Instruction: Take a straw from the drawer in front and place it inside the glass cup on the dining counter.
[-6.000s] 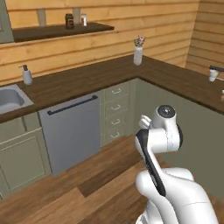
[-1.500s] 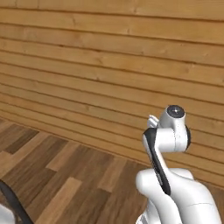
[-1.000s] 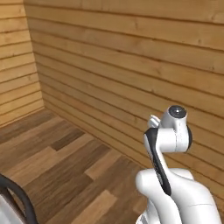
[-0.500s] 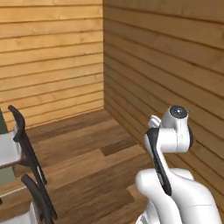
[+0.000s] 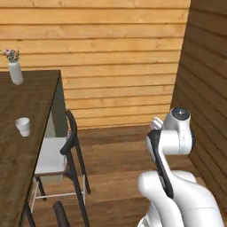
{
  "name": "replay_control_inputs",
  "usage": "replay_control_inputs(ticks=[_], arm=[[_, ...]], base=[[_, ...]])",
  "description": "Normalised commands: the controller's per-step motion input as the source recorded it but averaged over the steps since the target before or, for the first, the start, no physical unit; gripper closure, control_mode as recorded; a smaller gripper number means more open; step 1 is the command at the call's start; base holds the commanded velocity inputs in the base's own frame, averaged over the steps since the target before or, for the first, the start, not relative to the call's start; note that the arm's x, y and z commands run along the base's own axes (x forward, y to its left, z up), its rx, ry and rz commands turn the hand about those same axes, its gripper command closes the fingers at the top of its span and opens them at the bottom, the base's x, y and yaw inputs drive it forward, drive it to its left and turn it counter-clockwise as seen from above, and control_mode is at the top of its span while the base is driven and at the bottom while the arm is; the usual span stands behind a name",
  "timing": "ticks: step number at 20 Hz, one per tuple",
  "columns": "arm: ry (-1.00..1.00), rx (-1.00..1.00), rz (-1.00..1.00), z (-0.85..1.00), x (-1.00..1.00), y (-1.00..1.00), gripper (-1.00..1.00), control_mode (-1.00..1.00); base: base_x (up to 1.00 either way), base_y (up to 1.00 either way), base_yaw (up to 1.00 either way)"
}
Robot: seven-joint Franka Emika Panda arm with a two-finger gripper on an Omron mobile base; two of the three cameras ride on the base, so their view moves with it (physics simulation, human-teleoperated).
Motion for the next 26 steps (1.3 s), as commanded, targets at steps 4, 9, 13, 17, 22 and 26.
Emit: replay_control_inputs(ticks=[4, 9, 13, 17, 22, 26], arm=[[0.0, 0.0, 0.0, 0.0, 0.0, 0.0, 1.0, 1.0], [0.0, 0.0, 0.0, 0.0, 0.0, 0.0, 1.0, 1.0], [0.0, 0.0, 0.0, 0.0, 0.0, 0.0, 1.0, 1.0], [0.0, 0.0, 0.0, 0.0, 0.0, 0.0, 1.0, 1.0], [0.0, 0.0, 0.0, 0.0, 0.0, 0.0, 1.0, 1.0], [0.0, 0.0, 0.0, 0.0, 0.0, 0.0, 1.0, 1.0]], base=[[0.79, 0.0, 0.64], [0.39, 0.01, 0.64], [0.16, 0.16, 0.61], [0.25, 0.26, 0.55], [0.36, 0.09, 0.4], [0.4, 0.03, 0.33]])
